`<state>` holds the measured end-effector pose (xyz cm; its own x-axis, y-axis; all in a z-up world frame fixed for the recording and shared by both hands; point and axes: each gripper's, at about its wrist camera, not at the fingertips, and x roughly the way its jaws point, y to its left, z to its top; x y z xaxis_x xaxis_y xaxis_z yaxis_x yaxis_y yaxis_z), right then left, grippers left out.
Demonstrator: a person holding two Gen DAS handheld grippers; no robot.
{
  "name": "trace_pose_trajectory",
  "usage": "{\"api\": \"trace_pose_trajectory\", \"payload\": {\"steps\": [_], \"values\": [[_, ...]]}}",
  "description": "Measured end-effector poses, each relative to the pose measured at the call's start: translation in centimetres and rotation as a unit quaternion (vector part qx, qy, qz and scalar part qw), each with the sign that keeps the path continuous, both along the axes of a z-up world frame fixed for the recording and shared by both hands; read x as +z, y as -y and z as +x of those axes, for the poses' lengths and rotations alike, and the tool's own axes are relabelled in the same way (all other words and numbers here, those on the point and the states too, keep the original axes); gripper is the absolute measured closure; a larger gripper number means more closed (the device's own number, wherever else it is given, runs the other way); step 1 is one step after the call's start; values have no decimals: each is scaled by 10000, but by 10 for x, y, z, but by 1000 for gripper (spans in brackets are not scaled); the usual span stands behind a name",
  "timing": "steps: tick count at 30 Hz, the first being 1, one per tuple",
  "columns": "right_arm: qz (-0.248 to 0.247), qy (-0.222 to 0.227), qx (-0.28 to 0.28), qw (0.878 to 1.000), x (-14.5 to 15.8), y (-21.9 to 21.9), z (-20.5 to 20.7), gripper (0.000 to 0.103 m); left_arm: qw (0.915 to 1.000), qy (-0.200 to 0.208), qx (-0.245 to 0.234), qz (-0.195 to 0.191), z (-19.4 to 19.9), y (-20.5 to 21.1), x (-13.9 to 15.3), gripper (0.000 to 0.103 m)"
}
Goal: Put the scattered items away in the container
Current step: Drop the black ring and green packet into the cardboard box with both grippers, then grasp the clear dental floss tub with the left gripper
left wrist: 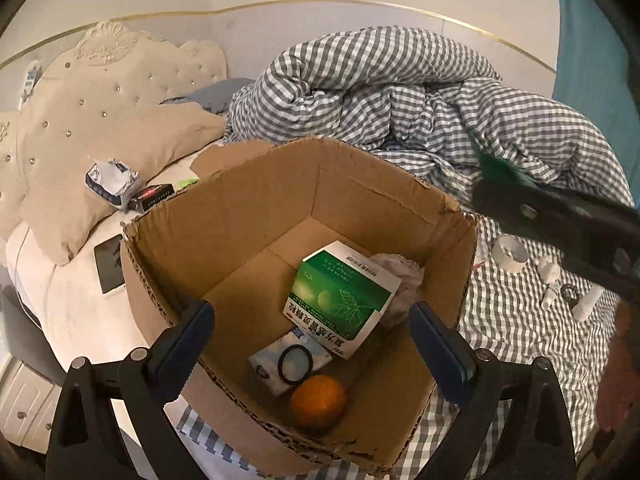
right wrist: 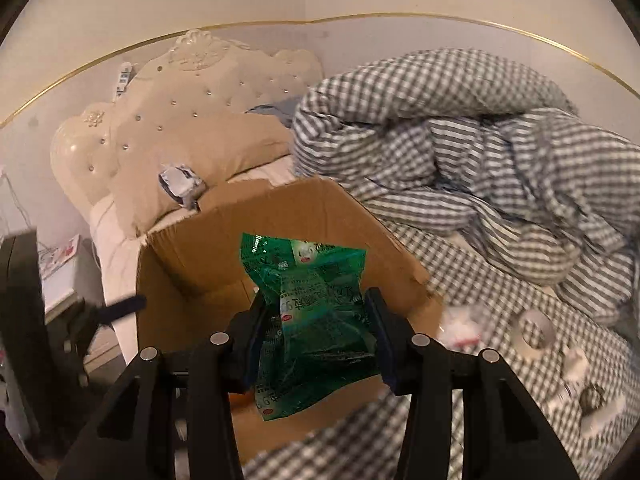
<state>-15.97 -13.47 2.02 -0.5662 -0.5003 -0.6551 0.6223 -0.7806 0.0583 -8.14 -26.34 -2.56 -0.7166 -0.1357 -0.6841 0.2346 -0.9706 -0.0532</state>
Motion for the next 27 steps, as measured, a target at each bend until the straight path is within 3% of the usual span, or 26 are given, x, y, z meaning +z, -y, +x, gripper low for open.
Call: {"api": "trace_pose_trajectory", "payload": {"steps": [2,3,4,13,17,20,23,27], "values": [[60,-29,-55,10000,-3,7,-4,37,10000,-2,-56,-23,1,-2,-1,3],[60,-85,-99,9999,-3,9,-4,23,10000,-4,-74,-46,1,-3,-1,3],[51,-140,-151,9998,-3,10,-3,20,10000,-7,-78,-51,1,-3,-1,3],[-268,-165,-527,9981,8,-37,-2,20,9998,68,-6,-177,-3,-16,2,3],[-377,-188,-893,9951,13,-95,10,20,9992,-21,-173,-374,3,-44,12,3],[-367,-171,-1194,9920,7,-145,22,20,9989,-121,-364,-275,12,-71,14,0],[-454,-30,-1592,9862,-7,-200,30,20,9972,-124,-730,-137,10,-108,10,0],[-653,223,-2075,9758,-28,-261,38,20,9902,-136,-1362,-292,-10,-169,1,0]]}}
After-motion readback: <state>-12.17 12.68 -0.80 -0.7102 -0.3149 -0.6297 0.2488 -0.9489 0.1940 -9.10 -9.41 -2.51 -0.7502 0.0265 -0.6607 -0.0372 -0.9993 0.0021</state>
